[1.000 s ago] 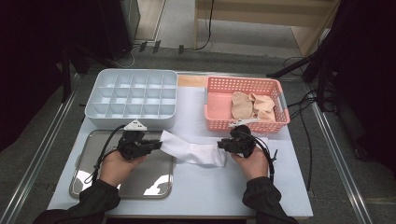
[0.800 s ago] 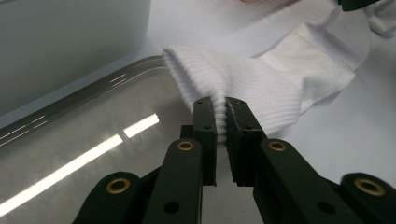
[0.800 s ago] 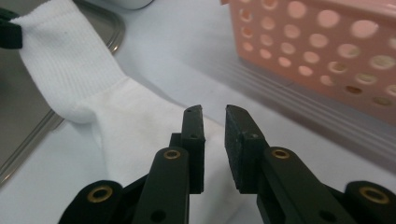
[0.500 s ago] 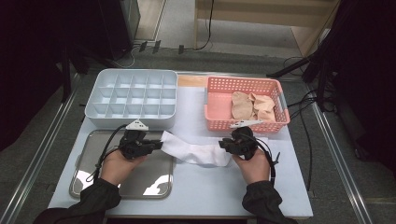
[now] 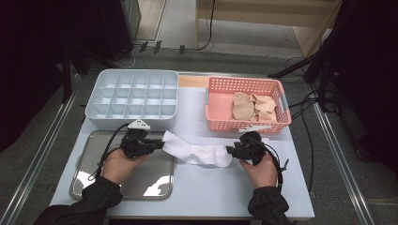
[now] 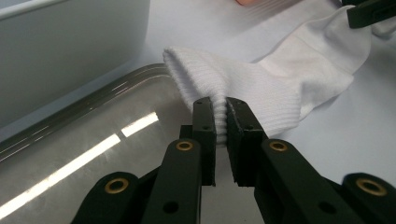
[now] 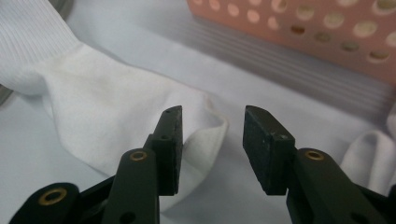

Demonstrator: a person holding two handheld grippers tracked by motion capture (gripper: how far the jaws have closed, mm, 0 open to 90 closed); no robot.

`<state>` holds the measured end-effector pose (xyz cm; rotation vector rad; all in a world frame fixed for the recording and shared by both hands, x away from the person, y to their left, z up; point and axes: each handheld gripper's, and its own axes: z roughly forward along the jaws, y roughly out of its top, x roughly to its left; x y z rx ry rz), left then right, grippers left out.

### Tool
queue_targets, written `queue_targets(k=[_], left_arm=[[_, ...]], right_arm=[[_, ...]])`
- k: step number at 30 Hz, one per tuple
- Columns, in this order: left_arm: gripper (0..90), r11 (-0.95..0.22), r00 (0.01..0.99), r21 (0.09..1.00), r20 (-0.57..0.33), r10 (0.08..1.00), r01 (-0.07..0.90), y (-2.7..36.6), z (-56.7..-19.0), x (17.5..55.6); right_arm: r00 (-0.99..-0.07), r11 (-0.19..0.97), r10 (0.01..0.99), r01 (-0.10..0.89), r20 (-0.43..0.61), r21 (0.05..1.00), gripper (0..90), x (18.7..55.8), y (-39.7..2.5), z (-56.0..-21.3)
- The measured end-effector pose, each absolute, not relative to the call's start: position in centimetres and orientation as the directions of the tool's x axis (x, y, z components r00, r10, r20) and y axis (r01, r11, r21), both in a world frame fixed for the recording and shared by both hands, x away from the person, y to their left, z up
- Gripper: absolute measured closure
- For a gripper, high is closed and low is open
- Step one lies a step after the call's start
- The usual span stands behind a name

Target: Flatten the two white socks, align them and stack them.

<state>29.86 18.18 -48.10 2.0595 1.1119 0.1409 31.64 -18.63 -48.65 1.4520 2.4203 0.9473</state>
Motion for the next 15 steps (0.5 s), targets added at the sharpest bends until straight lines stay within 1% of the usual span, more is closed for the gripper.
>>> queue_targets(k=[3, 6, 8, 15], left_arm=[[84.0, -0.319, 0.612, 0.674, -0.249, 0.751, 0.666, 18.2, -48.2, 29.9], [84.0, -0.320, 0.612, 0.673, -0.248, 0.751, 0.667, 18.1, -48.2, 30.0], [84.0, -0.320, 0.611, 0.673, -0.248, 0.752, 0.667, 18.1, -48.2, 30.0], [84.0, -0.331, 0.623, 0.669, -0.253, 0.740, 0.665, 17.7, -48.2, 29.7]], right_arm=[[-0.511, 0.336, 0.837, 0.763, 0.195, 0.552, 65.8, 31.8, -18.7, -49.2], [-0.511, 0.346, 0.834, 0.778, 0.207, 0.524, 79.0, 31.8, -18.8, -49.5], [-0.509, 0.349, 0.835, 0.785, 0.211, 0.512, 85.2, 31.9, -18.9, -49.5], [-0.492, 0.331, 0.846, 0.789, 0.208, 0.518, 86.5, 31.6, -20.2, -48.9]])
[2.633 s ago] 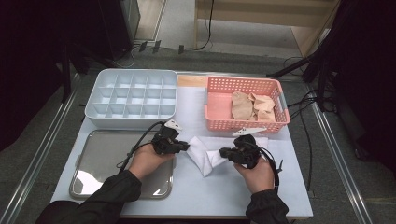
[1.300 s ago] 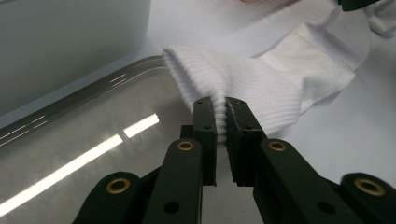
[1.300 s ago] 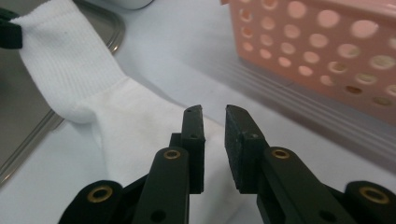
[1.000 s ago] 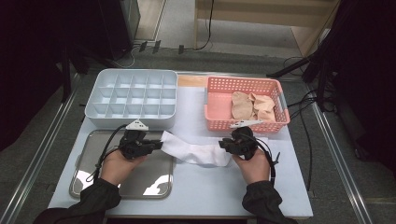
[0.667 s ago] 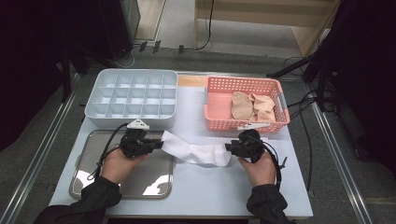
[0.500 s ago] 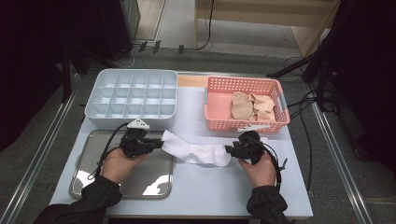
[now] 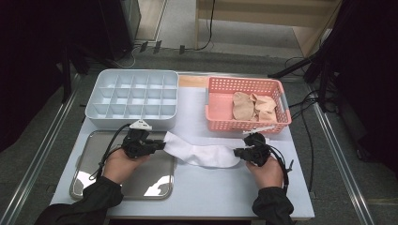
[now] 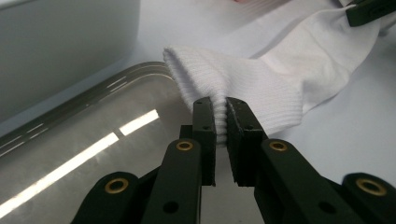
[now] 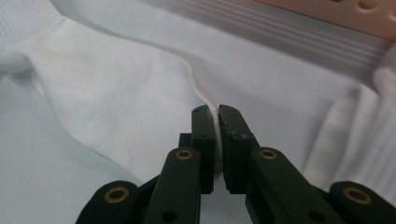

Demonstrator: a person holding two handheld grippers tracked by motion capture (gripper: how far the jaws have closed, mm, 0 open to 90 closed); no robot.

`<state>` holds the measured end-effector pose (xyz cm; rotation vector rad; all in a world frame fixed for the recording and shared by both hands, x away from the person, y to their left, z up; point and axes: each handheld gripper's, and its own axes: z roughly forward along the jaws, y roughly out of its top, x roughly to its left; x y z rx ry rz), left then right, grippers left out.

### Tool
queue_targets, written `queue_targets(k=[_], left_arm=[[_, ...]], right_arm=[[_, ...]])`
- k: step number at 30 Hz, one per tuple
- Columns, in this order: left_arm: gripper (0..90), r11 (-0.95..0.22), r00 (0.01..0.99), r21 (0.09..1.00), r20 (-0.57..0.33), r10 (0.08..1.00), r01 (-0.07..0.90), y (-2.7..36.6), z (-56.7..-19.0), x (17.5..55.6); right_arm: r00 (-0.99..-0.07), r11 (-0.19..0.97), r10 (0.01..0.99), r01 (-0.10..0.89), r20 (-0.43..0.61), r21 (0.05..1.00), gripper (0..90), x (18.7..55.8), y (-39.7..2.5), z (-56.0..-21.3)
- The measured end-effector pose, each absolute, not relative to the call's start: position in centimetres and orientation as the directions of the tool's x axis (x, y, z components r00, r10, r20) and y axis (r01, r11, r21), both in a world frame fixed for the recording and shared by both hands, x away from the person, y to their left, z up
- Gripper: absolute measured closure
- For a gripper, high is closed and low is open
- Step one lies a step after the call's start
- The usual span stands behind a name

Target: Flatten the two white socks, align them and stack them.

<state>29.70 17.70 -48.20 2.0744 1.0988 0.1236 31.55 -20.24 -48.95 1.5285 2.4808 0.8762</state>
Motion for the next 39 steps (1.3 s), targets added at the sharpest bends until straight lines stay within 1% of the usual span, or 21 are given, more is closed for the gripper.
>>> queue_targets(k=[15, 20, 22, 24, 28, 30, 31, 33, 35, 39], left_arm=[[83.5, -0.378, 0.683, 0.651, -0.304, 0.665, 0.658, 14.9, -49.0, 28.0], [82.4, -0.414, 0.705, 0.640, -0.297, 0.644, 0.648, 13.7, -49.7, 27.3], [78.7, -0.439, 0.712, 0.636, -0.261, 0.651, 0.635, 13.5, -49.9, 27.3], [76.7, -0.449, 0.717, 0.645, -0.229, 0.658, 0.618, 13.5, -49.8, 27.2], [69.5, -0.433, 0.711, 0.675, -0.194, 0.676, 0.597, 13.9, -49.0, 27.4], [68.5, -0.427, 0.716, 0.687, -0.197, 0.669, 0.588, 13.9, -48.8, 27.5], [67.6, -0.422, 0.718, 0.693, -0.201, 0.666, 0.584, 13.8, -48.7, 27.5], [66.4, -0.420, 0.727, 0.692, -0.221, 0.651, 0.587, 13.5, -48.9, 27.5], [65.2, -0.422, 0.731, 0.686, -0.240, 0.639, 0.593, 13.1, -49.1, 27.6], [63.1, -0.440, 0.745, 0.679, -0.240, 0.622, 0.587, 12.4, -49.6, 27.6]], right_arm=[[-0.431, 0.270, 0.876, 0.810, 0.215, 0.520, 86.3, 29.5, -24.7, -48.7], [-0.405, 0.249, 0.887, 0.824, 0.221, 0.509, 86.1, 29.2, -25.7, -48.9], [-0.407, 0.249, 0.885, 0.825, 0.226, 0.508, 83.5, 29.3, -25.6, -49.1], [-0.417, 0.257, 0.882, 0.815, 0.218, 0.520, 77.2, 29.3, -25.5, -49.1], [-0.423, 0.245, 0.884, 0.782, 0.201, 0.573, 71.5, 28.9, -25.4, -48.3], [-0.426, 0.235, 0.884, 0.759, 0.191, 0.608, 72.2, 28.5, -25.3, -47.6], [-0.431, 0.234, 0.882, 0.752, 0.191, 0.616, 74.1, 28.3, -25.2, -47.4], [-0.445, 0.239, 0.876, 0.737, 0.188, 0.632, 74.5, 27.9, -24.8, -47.0], [-0.449, 0.243, 0.874, 0.735, 0.185, 0.633, 74.5, 27.5, -24.4, -47.0], [-0.467, 0.263, 0.861, 0.747, 0.201, 0.611, 76.9, 27.2, -23.6, -47.9]])
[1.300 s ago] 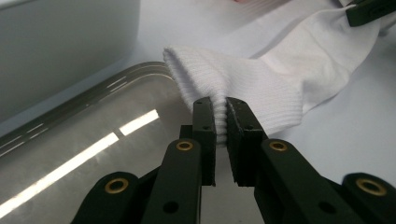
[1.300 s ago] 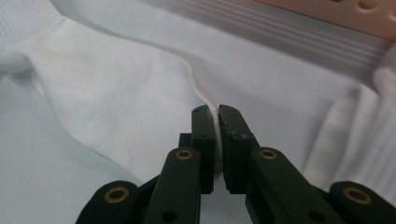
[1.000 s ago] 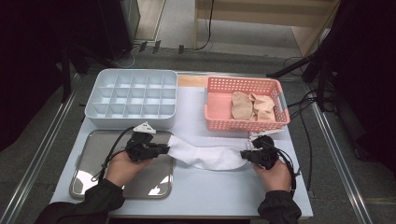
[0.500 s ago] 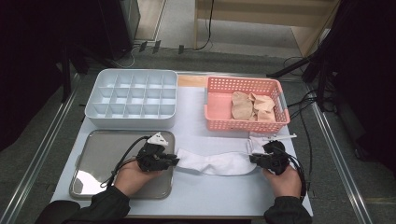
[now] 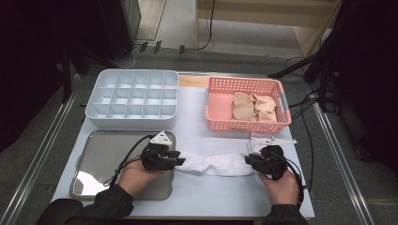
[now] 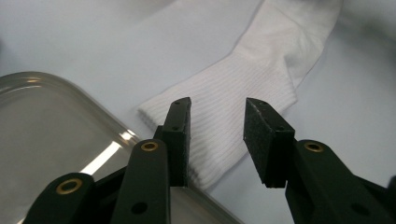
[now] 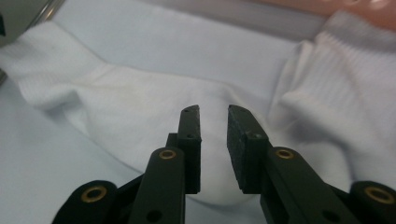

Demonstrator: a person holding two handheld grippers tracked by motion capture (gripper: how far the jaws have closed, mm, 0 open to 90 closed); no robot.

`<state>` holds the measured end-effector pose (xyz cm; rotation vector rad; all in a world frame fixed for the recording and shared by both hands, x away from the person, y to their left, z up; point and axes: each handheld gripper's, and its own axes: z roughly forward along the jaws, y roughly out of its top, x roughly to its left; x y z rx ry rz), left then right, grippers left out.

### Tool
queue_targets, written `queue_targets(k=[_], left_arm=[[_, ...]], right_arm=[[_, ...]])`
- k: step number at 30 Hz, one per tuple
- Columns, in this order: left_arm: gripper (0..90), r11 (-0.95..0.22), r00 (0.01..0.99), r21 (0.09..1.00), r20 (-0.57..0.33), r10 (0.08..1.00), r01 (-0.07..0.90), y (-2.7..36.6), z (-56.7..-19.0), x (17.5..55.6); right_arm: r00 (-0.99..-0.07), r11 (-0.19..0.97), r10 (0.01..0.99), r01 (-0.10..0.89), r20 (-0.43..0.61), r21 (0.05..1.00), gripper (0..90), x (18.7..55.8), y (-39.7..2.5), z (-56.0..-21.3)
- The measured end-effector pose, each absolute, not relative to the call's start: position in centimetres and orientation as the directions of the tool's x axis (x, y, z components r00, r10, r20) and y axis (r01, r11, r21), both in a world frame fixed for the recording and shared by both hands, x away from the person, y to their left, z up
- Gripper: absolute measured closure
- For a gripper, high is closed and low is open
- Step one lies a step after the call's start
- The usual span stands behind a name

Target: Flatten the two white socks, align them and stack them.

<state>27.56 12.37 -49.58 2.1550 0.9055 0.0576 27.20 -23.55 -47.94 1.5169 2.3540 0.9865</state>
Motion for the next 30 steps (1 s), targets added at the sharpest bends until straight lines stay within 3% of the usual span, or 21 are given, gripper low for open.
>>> queue_targets(k=[3, 10, 17, 22, 26, 30], left_arm=[[61.2, -0.448, 0.751, 0.672, -0.253, 0.610, 0.590, 11.9, -50.0, 27.7], [58.2, -0.497, 0.769, 0.650, -0.224, 0.598, 0.575, 10.5, -51.2, 27.7], [56.8, -0.498, 0.762, 0.638, -0.231, 0.605, 0.588, 10.0, -51.8, 27.8], [63.6, -0.486, 0.757, 0.651, -0.219, 0.616, 0.583, 10.2, -52.0, 27.6], [70.0, -0.486, 0.753, 0.656, -0.198, 0.628, 0.577, 10.2, -52.1, 27.3], [84.9, -0.472, 0.742, 0.650, -0.220, 0.633, 0.596, 10.5, -52.2, 27.6]], right_arm=[[-0.481, 0.284, 0.851, 0.761, 0.213, 0.584, 78.0, 26.9, -23.1, -48.8], [-0.477, 0.291, 0.854, 0.770, 0.209, 0.568, 67.9, 26.4, -23.3, -50.5], [-0.521, 0.331, 0.840, 0.710, 0.148, 0.621, 61.8, 25.5, -22.8, -51.3], [-0.536, 0.394, 0.843, 0.674, 0.047, 0.625, 70.1, 25.0, -22.1, -51.3], [-0.505, 0.369, 0.861, 0.707, 0.065, 0.603, 89.0, 25.2, -22.2, -51.1], [-0.485, 0.338, 0.868, 0.735, 0.109, 0.588, 90.0, 25.4, -22.5, -51.0]])
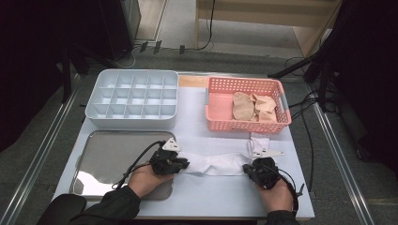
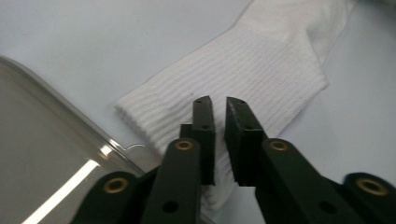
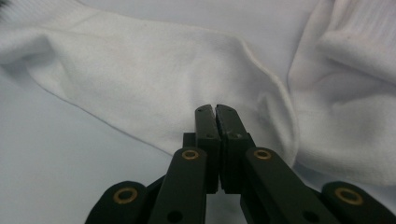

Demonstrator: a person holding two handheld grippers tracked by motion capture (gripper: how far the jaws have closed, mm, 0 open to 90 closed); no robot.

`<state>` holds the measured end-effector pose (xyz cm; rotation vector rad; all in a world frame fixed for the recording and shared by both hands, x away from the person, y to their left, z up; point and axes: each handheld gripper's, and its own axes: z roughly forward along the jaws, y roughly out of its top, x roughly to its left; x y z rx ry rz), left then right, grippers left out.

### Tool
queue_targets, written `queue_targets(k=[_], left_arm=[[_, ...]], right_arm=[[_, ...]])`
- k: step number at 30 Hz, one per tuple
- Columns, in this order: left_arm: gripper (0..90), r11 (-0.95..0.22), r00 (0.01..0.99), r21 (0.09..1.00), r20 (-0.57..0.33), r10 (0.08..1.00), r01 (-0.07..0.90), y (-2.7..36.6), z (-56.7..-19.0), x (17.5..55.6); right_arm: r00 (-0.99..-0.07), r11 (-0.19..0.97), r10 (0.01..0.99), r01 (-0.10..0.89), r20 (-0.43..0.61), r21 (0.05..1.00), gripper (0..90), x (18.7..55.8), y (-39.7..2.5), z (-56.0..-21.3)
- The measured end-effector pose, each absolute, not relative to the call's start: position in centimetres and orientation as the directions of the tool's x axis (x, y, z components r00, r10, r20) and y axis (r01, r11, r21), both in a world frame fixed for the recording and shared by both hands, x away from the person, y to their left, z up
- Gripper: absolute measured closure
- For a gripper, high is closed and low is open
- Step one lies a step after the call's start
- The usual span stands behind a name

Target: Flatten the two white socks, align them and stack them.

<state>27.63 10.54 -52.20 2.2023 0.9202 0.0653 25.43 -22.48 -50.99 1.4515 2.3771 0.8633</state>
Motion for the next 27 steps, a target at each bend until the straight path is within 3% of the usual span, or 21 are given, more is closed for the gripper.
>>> queue_targets(k=[4, 18, 21, 27], left_arm=[[90.0, -0.467, 0.737, 0.639, -0.243, 0.631, 0.611, 10.6, -52.1, 27.8], [90.0, -0.492, 0.749, 0.615, -0.266, 0.607, 0.617, 10.5, -51.8, 27.5], [83.4, -0.481, 0.753, 0.629, -0.273, 0.598, 0.611, 10.7, -51.5, 27.6], [73.8, -0.443, 0.746, 0.657, -0.288, 0.600, 0.610, 11.4, -50.5, 27.9]], right_arm=[[-0.473, 0.315, 0.867, 0.764, 0.158, 0.562, 90.0, 25.6, -23.2, -50.8], [-0.470, 0.306, 0.860, 0.786, 0.199, 0.537, 87.5, 25.7, -24.8, -50.5], [-0.480, 0.302, 0.854, 0.771, 0.201, 0.560, 77.8, 25.7, -24.7, -50.1], [-0.459, 0.242, 0.865, 0.734, 0.201, 0.634, 72.7, 26.1, -25.6, -48.5]])
